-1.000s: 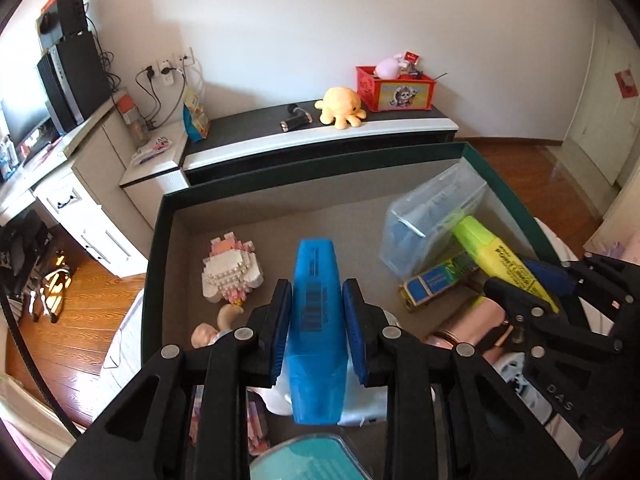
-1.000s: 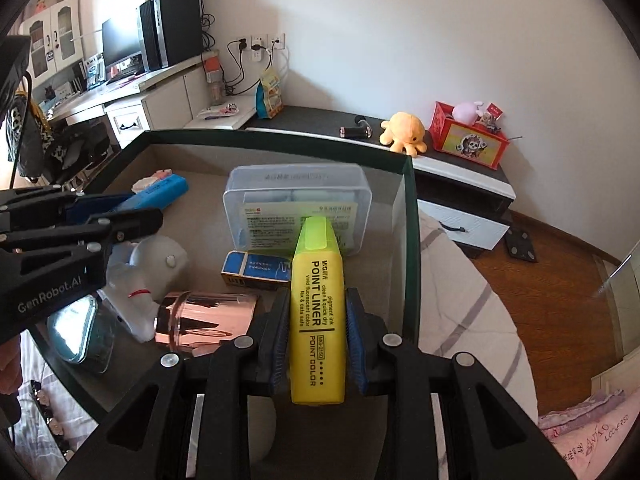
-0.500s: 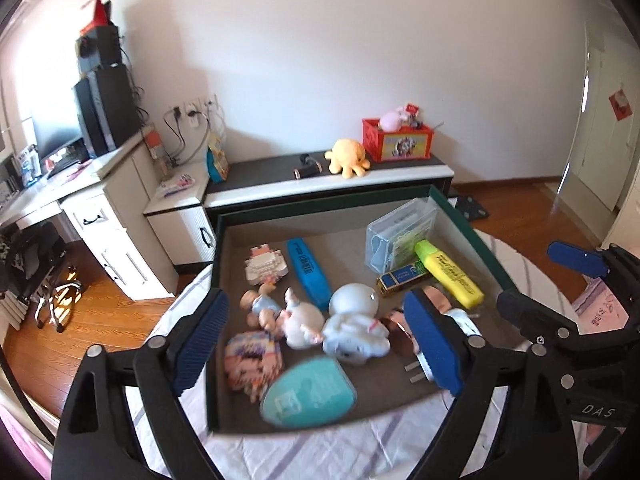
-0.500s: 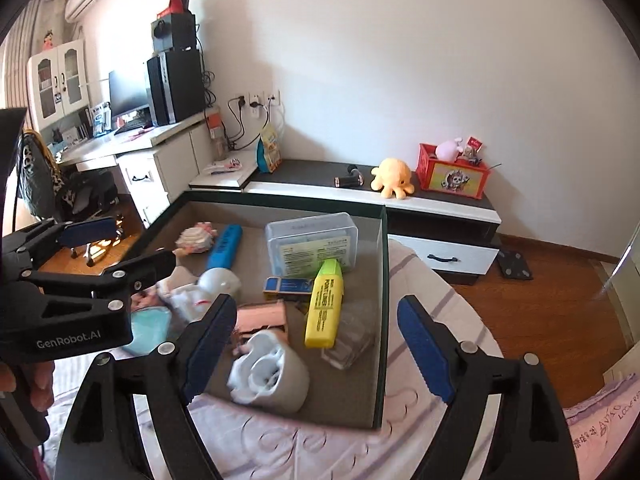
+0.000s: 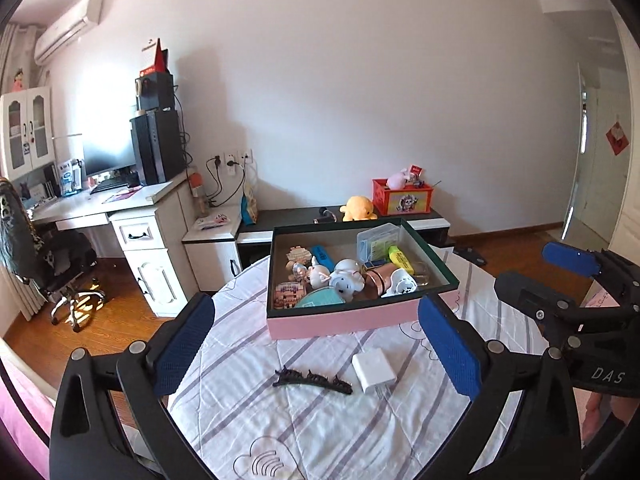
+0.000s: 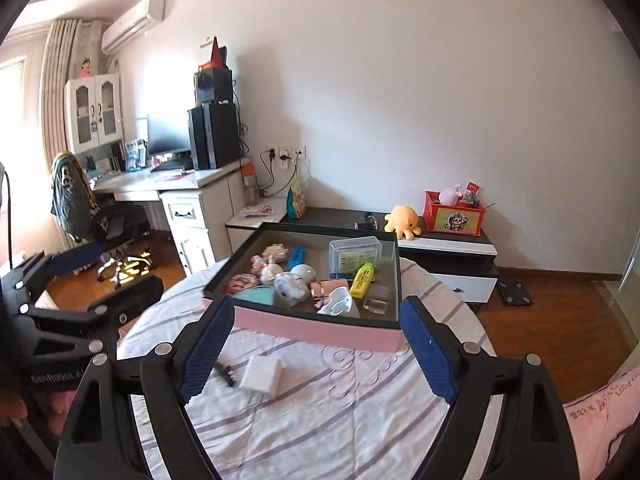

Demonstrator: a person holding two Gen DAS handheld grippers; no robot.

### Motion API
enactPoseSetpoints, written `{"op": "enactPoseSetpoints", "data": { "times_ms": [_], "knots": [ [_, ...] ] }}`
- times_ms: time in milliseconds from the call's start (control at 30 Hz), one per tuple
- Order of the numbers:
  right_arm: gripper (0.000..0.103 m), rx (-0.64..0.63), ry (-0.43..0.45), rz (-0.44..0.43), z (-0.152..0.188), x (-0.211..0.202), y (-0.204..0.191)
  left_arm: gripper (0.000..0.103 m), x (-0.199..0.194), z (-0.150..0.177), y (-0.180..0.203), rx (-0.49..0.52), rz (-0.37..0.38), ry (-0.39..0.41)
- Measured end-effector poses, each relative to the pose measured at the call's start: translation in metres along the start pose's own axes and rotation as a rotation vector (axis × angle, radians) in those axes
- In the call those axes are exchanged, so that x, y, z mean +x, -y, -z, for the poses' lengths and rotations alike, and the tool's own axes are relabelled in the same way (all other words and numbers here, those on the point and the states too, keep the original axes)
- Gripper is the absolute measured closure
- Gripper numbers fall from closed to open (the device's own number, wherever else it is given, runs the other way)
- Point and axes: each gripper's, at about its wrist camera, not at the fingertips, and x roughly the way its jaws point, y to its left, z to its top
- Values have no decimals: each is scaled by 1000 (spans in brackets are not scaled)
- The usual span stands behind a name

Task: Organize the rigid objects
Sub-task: 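Withdraw both open tools from the box back over the bed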

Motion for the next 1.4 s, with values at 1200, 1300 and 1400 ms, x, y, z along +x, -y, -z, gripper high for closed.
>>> {"op": "enactPoseSetpoints", "data": {
  "times_ms": [1200, 1300, 1400],
  "knots": [
    [0, -26, 162, 58, 42, -131, -57, 0, -143, 40, -4, -32, -130, 155],
    [0, -26, 160, 59, 42, -130, -57, 0, -143, 40, -3, -33, -128, 157],
    [0, -28, 156, 61, 42, -128, -56, 0, -141, 40, -4, -33, -128, 155]
  ]
}}
